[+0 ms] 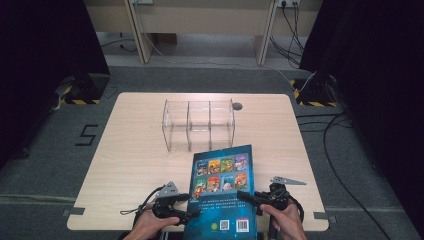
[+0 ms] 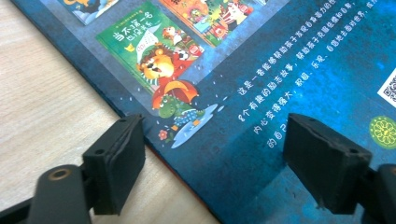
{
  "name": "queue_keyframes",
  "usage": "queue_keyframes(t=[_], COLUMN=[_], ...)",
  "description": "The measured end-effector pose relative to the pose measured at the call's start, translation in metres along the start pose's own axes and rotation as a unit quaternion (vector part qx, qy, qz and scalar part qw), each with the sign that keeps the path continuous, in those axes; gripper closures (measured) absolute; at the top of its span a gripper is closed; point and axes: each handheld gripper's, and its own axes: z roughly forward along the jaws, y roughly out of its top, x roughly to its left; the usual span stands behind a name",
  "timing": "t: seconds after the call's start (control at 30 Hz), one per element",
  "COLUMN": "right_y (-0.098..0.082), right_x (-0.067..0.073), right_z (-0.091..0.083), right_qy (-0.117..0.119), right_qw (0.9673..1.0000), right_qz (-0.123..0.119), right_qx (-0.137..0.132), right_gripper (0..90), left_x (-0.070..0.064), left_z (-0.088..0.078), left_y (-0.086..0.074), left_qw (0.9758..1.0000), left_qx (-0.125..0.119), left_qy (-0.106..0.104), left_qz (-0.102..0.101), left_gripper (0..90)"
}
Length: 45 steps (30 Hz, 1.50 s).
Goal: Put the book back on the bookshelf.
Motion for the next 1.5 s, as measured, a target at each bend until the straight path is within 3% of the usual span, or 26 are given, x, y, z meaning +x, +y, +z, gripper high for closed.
queue_keyframes(t=[0.07, 0.17, 0.2, 0.23, 0.27, 0.33, 0.37, 0.43, 0.47, 0.53, 0.6, 0.7, 0.73, 0.77, 0.87, 1.03, 1.1, 1.17, 1.2, 1.23, 1.27, 1.3, 1.37, 1.4, 1.47, 1.5], right_y=[0.0, 0.005, 0.005, 0.008, 0.008, 0.011, 0.016, 0.019, 0.021, 0.023, 0.023, 0.024, 0.024, 0.023, 0.023, 0.018, 0.019, 0.021, 0.021, 0.024, 0.024, 0.027, 0.029, 0.029, 0.03, 0.03], right_x=[0.0, 0.007, 0.007, 0.013, 0.013, 0.019, 0.027, 0.032, 0.034, 0.037, 0.037, 0.036, 0.036, 0.034, 0.033, 0.037, 0.04, 0.045, 0.045, 0.052, 0.052, 0.06, 0.066, 0.066, 0.07, 0.07], right_z=[0.0, 0.0, 0.0, -0.001, -0.001, -0.001, 0.0, 0.0, 0.0, 0.001, 0.0, -0.002, -0.002, -0.003, -0.003, 0.013, 0.015, 0.017, 0.017, 0.017, 0.017, 0.017, 0.016, 0.016, 0.014, 0.014], right_qy=[0.0, 0.004, 0.004, 0.007, 0.007, 0.007, 0.011, 0.016, 0.016, 0.014, 0.013, 0.02, 0.02, 0.024, 0.033, 0.055, 0.062, 0.08, 0.08, 0.072, 0.072, 0.059, 0.047, 0.047, 0.04, 0.04], right_qw=[0.9999, 0.998, 0.998, 0.9958, 0.9958, 0.9924, 0.988, 0.9833, 0.9819, 0.9819, 0.9819, 0.9868, 0.9868, 0.9888, 0.9897, 0.9895, 0.989, 0.9872, 0.9872, 0.983, 0.983, 0.9761, 0.968, 0.968, 0.9597, 0.9597], right_qz=[-0.017, -0.063, -0.063, -0.091, -0.091, -0.123, -0.153, -0.181, -0.188, -0.189, -0.189, -0.161, -0.161, -0.147, -0.139, -0.132, -0.133, -0.136, -0.136, -0.165, -0.165, -0.203, -0.239, -0.239, -0.271, -0.271], right_qx=[0.0, -0.004, -0.004, -0.007, -0.007, -0.01, -0.011, -0.011, -0.01, -0.006, -0.006, -0.003, -0.003, -0.003, -0.003, 0.025, 0.015, -0.021, -0.021, -0.038, -0.038, -0.049, -0.058, -0.058, -0.063, -0.063], right_gripper=[67.3, 67.3, 67.3, 67.3, 67.3, 67.2, 67.2, 67.2, 67.2, 67.3, 67.4, 68.9, 68.9, 69.8, 70.0, 71.4, 74.6, 77.8, 77.8, 78.0, 78.0, 77.9, 77.7, 77.7, 77.4, 77.4], left_x=[0.001, 0.005, 0.005, 0.007, 0.007, 0.01, 0.013, 0.015, 0.014, 0.012, 0.011, 0.007, 0.007, 0.008, 0.01, 0.016, 0.018, 0.021, 0.021, 0.021, 0.021, 0.021, 0.021, 0.021, 0.023, 0.023], left_z=[0.0, -0.002, -0.002, -0.003, -0.003, -0.005, -0.006, -0.007, -0.008, -0.009, -0.009, -0.013, -0.013, -0.016, -0.021, -0.036, -0.04, -0.044, -0.044, -0.046, -0.047, -0.049, -0.05, -0.05, -0.047, -0.047], left_y=[0.001, 0.002, 0.002, 0.002, 0.002, 0.001, 0.002, 0.003, 0.006, 0.011, 0.013, 0.02, 0.02, 0.023, 0.028, 0.037, 0.038, 0.039, 0.039, 0.041, 0.042, 0.044, 0.044, 0.044, 0.039, 0.039], left_qw=[1.0, 0.9999, 0.9999, 0.9996, 0.9996, 0.999, 0.998, 0.9969, 0.9967, 0.997, 0.9973, 0.9991, 0.9991, 0.9995, 0.9997, 0.9985, 0.9976, 0.9967, 0.9967, 0.9963, 0.9957, 0.9944, 0.9932, 0.9932, 0.9942, 0.9942], left_qx=[0.004, 0.001, 0.001, 0.0, 0.0, 0.0, 0.0, -0.001, -0.005, 0.014, 0.016, 0.014, 0.014, 0.004, -0.009, -0.054, -0.068, -0.08, -0.08, -0.085, -0.091, -0.103, -0.114, -0.114, -0.107, -0.107], left_qy=[-0.002, -0.003, -0.003, -0.012, -0.012, -0.025, -0.039, -0.056, -0.059, -0.05, -0.046, -0.027, -0.027, -0.021, -0.014, 0.008, 0.01, 0.008, 0.008, 0.013, 0.017, 0.022, 0.022, 0.022, 0.014, 0.014], left_qz=[-0.002, -0.017, -0.017, -0.026, -0.026, -0.038, -0.049, -0.056, -0.055, -0.058, -0.055, -0.029, -0.029, -0.024, -0.016, -0.005, -0.008, -0.011, -0.011, -0.006, -0.002, 0.005, 0.005, 0.005, 0.001, 0.001], left_gripper=[19.7, 13.1, 12.7, 11.9, 11.6, 11.4, 10.6, 11.7, 17.8, 17.6, 18.1, 18.9, 19.9, 21.1, 23.5, 31.3, 32.3, 32.5, 32.8, 32.8, 32.8, 33.3, 35.0, 35.9, 37.1, 36.9])
